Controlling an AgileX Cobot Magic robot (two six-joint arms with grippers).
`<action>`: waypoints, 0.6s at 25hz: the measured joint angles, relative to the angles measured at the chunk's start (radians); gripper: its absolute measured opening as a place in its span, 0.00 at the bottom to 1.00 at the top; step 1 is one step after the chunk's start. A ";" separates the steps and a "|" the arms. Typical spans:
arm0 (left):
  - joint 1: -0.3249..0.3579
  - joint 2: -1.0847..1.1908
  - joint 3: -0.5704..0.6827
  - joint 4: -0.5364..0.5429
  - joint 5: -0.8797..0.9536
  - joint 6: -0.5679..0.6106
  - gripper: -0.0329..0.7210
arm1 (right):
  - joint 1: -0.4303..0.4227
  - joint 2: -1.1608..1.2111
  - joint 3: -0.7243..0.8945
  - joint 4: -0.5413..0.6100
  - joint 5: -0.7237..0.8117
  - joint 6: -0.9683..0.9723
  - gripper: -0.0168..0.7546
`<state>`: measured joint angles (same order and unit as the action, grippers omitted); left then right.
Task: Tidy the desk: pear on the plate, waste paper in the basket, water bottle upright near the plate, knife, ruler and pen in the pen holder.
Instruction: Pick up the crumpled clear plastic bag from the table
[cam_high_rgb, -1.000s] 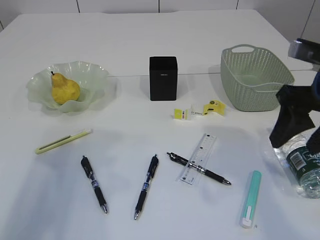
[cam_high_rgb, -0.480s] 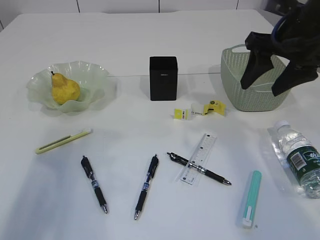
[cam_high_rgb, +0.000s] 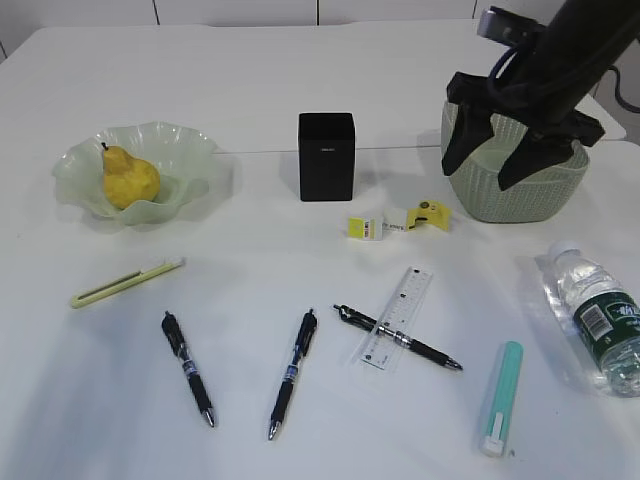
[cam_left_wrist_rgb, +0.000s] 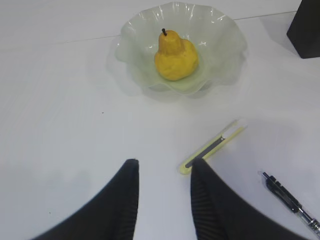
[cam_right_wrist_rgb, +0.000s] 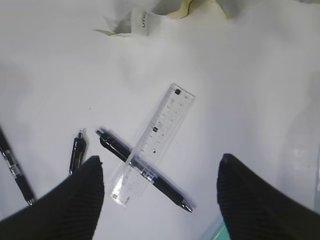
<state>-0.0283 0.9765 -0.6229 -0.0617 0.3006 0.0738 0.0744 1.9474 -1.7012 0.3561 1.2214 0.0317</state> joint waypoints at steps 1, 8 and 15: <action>0.000 0.000 0.000 0.000 0.000 0.000 0.36 | 0.011 0.015 -0.017 -0.004 0.000 0.000 0.74; 0.000 0.000 0.000 0.000 0.005 0.000 0.36 | 0.064 0.057 -0.066 0.036 0.002 -0.039 0.74; 0.000 0.000 0.000 0.000 0.005 0.000 0.36 | 0.064 0.098 -0.115 0.011 0.004 -0.107 0.74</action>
<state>-0.0283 0.9765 -0.6229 -0.0617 0.3059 0.0738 0.1385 2.0458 -1.8161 0.3672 1.2252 -0.0751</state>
